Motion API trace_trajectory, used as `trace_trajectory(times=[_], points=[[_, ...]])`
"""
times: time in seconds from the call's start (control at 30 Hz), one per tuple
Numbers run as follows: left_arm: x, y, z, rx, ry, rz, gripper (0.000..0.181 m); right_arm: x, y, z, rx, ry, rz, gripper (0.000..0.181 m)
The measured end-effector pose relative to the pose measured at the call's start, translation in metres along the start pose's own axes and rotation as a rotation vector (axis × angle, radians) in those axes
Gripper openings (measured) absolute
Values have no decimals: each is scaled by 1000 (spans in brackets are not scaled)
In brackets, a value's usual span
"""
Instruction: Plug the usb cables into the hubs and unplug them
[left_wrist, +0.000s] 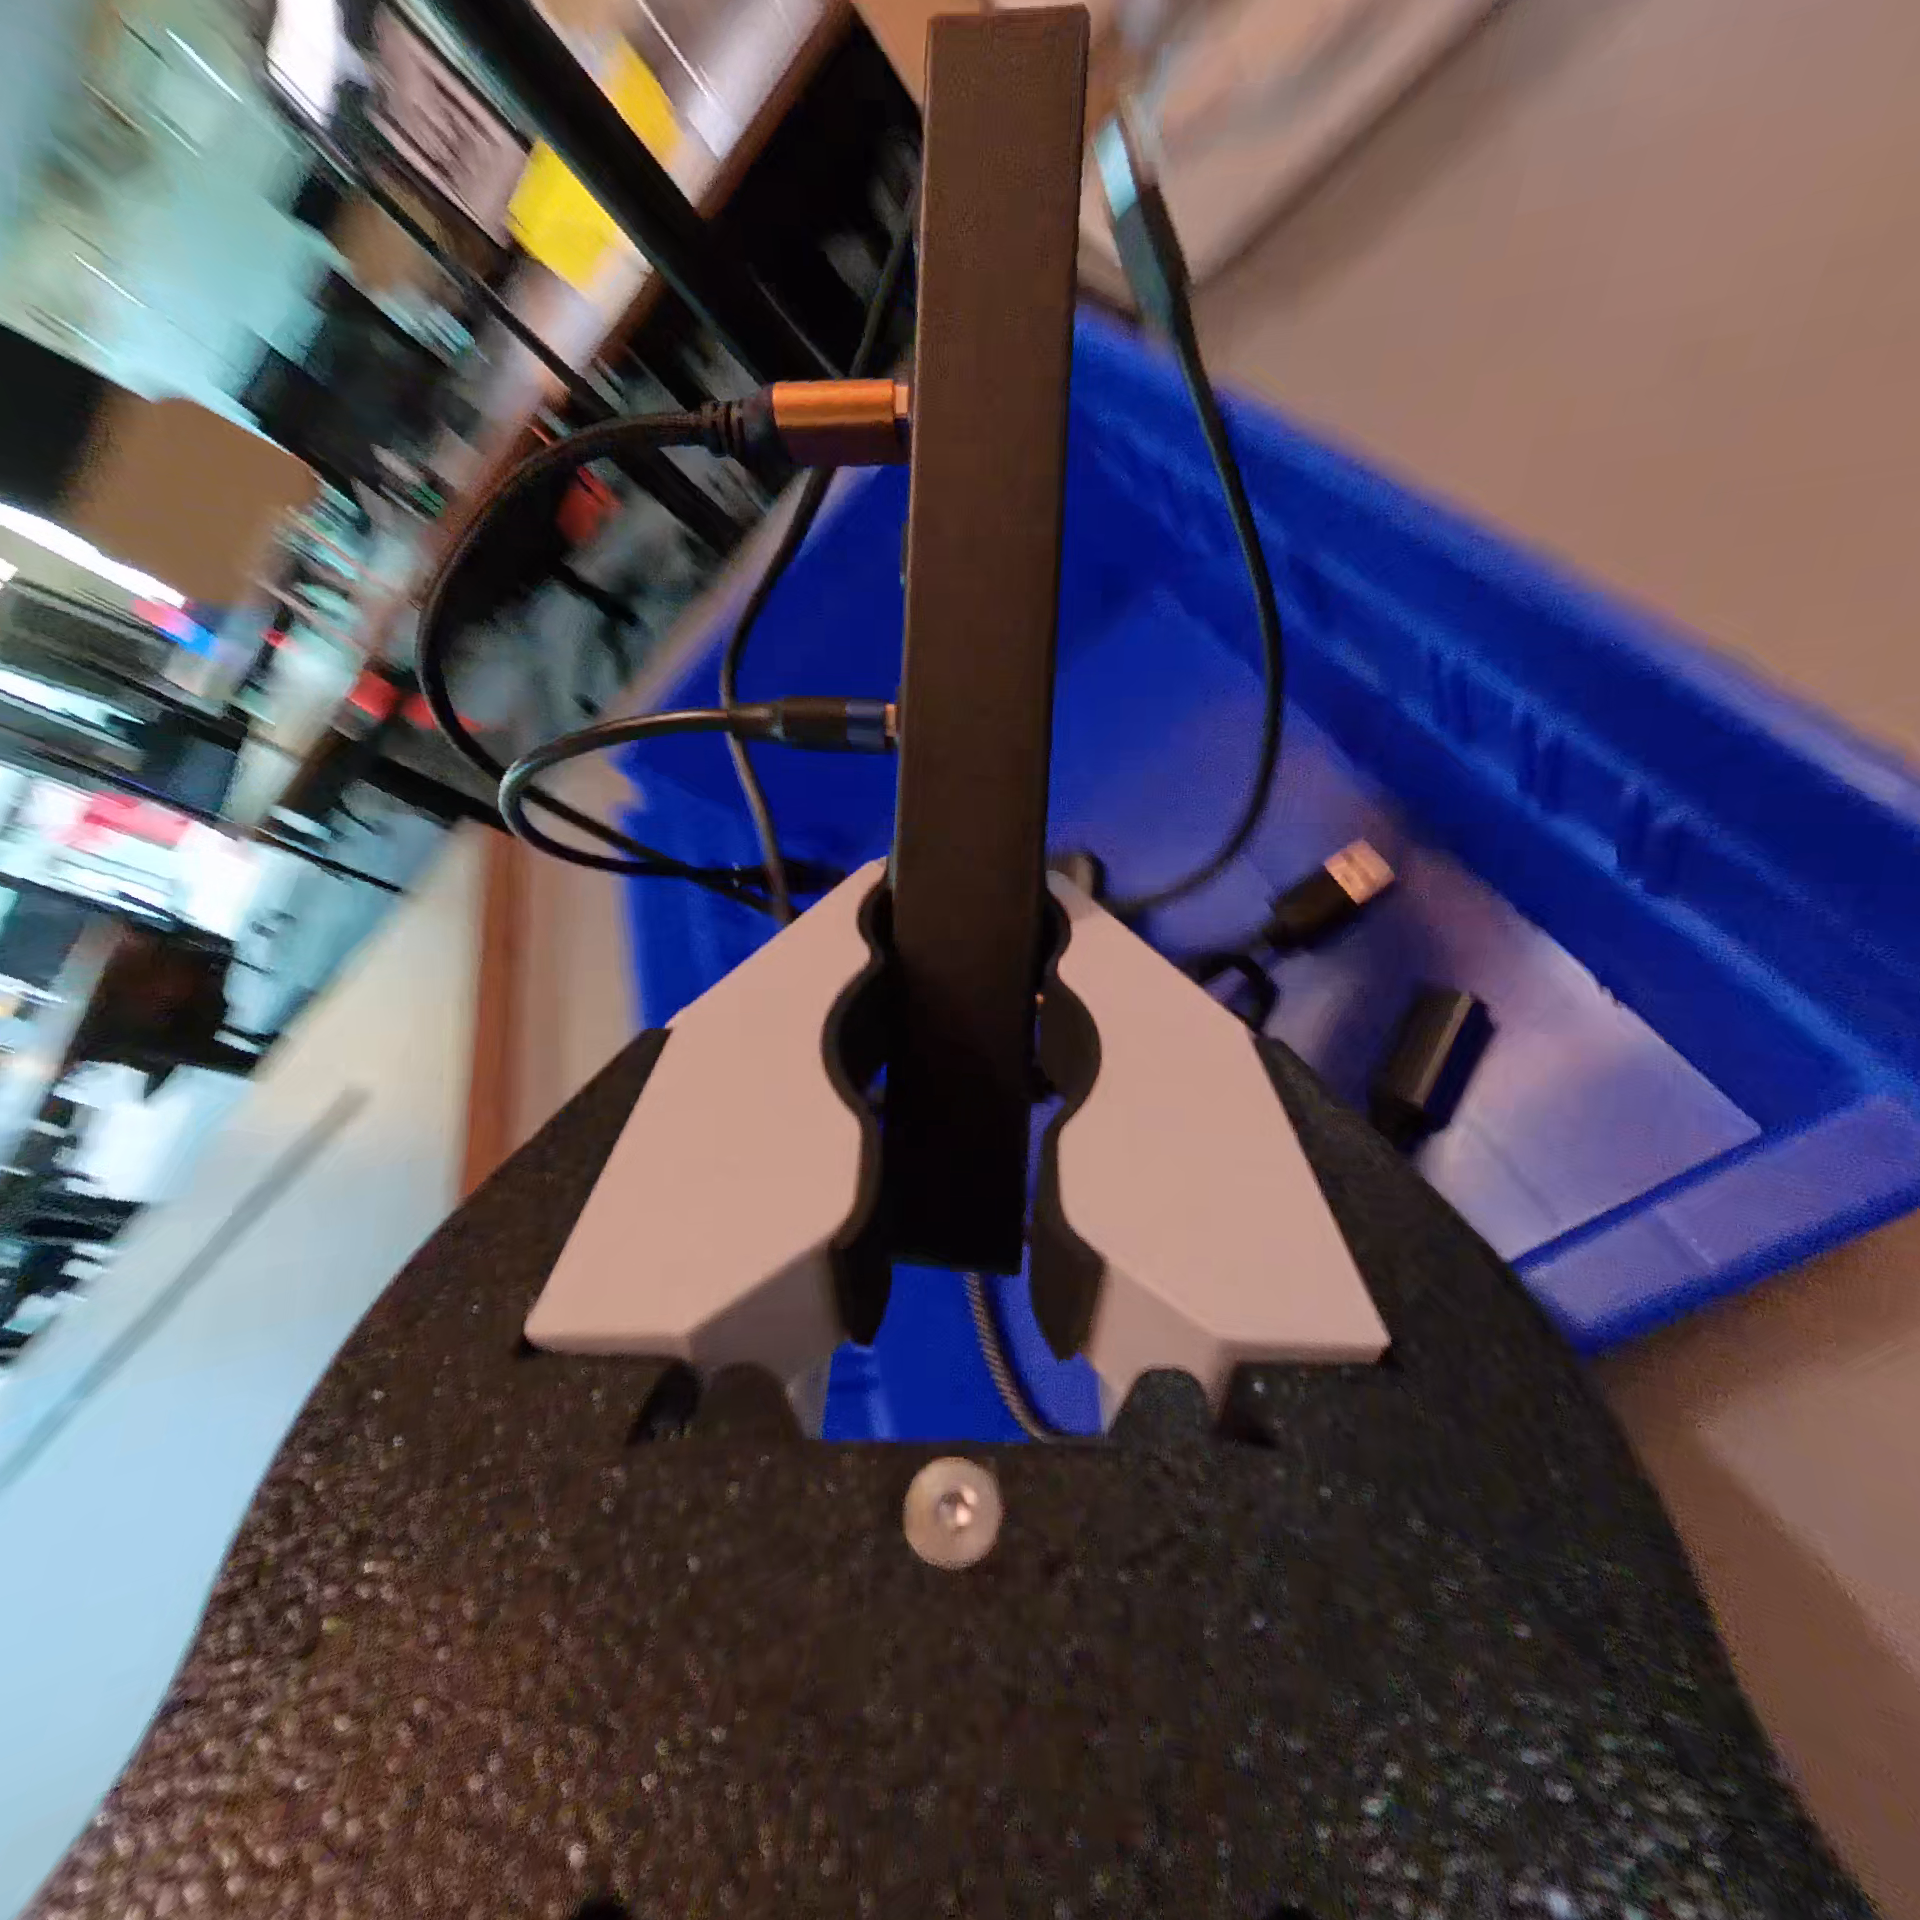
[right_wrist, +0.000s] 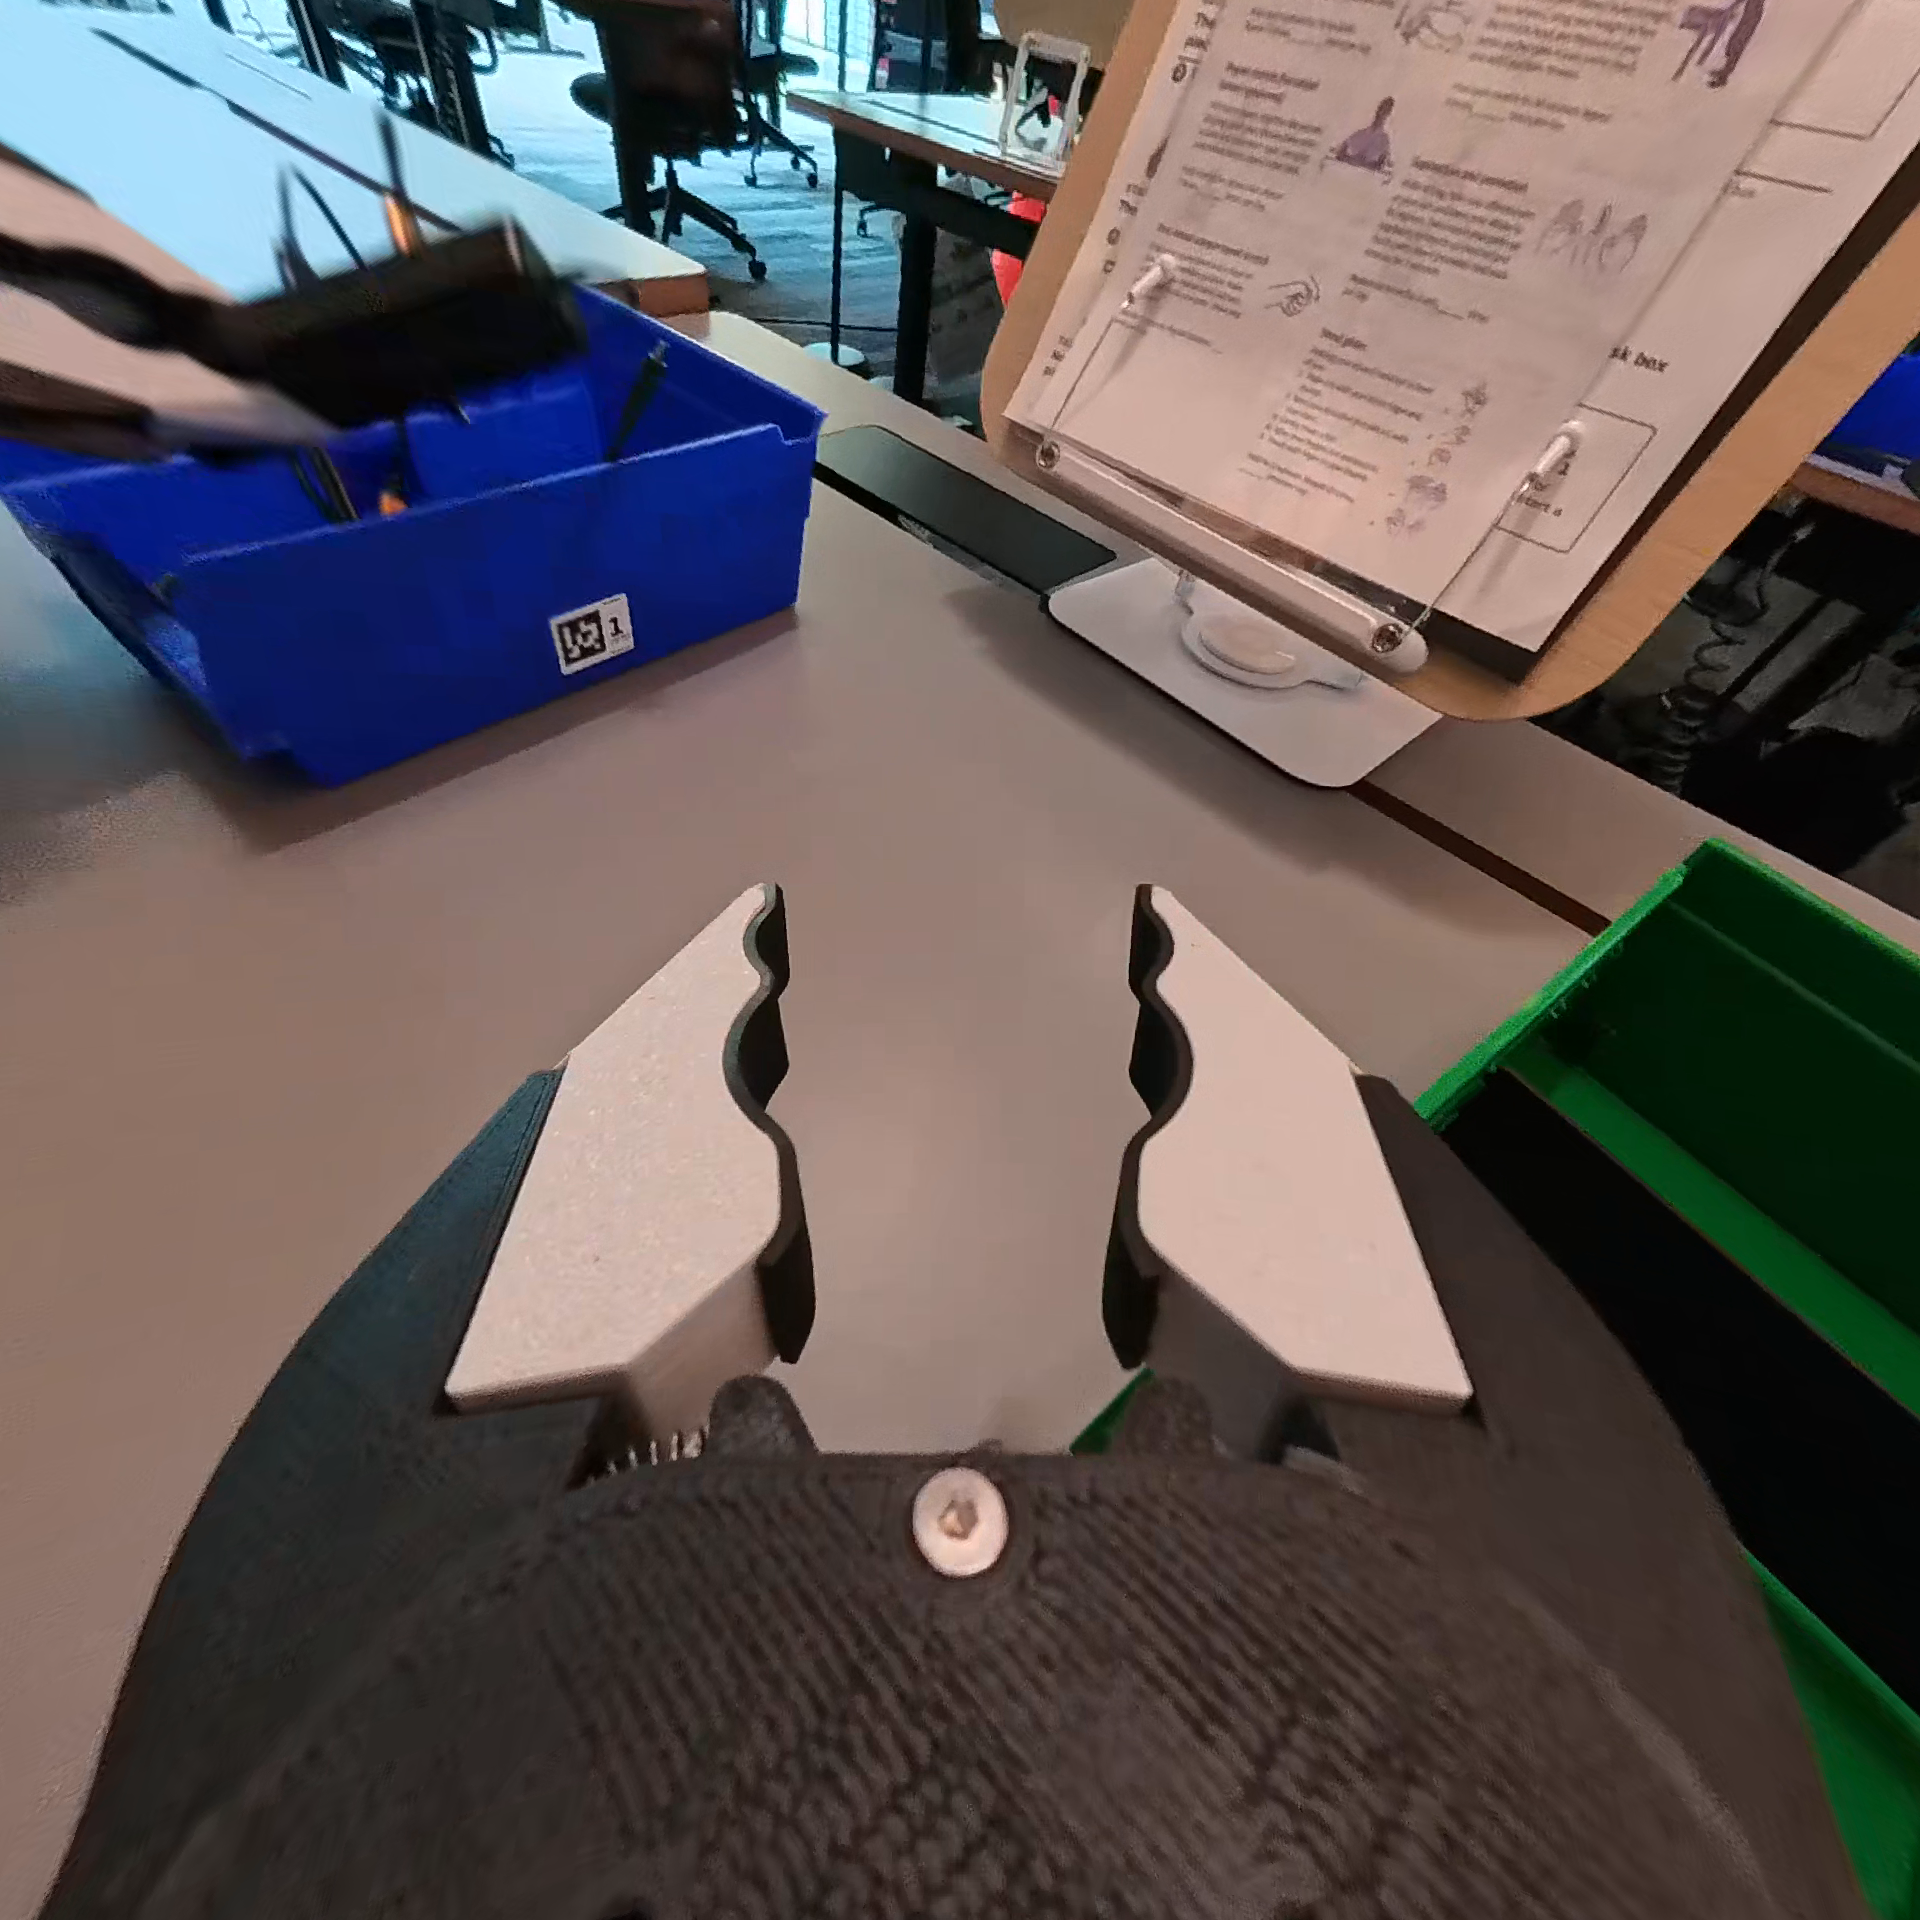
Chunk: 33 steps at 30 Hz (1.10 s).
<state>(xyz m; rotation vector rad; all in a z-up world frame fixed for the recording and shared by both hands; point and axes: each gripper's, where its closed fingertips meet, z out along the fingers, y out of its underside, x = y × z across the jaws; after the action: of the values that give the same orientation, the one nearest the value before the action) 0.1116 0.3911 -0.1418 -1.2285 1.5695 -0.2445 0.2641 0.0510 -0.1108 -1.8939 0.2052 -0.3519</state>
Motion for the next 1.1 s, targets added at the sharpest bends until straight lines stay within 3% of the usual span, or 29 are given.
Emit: trace_trajectory(times=[0.03,0.17,0.4,0.5,0.57,0.67,0.83,0.97,1.1], points=[[-11,-17,-15,68,-64,26,22,-1,-2,0,8,-3,0,65],[-35,-77,-78,321,-230,49,22,-19,-22,-3,113,-79,40,68],[-19,-165,-198,756,-392,162,21,-79,-82,-33,367,-271,-16,84],[-1,-192,-253,953,-371,117,22,-94,-98,-49,431,-311,-42,87],[15,-204,-276,1051,-263,74,22,-95,-103,-55,453,-306,-46,85],[40,-211,-272,1060,-96,67,22,-96,-111,-64,489,-311,-38,84],[87,-215,-220,995,151,53,22,-106,-130,-95,628,-383,-72,80],[122,-213,-172,938,213,66,21,-92,-127,-95,647,-341,-92,74],[151,-205,-137,904,244,110,21,-90,-108,-75,561,-391,-79,74]])
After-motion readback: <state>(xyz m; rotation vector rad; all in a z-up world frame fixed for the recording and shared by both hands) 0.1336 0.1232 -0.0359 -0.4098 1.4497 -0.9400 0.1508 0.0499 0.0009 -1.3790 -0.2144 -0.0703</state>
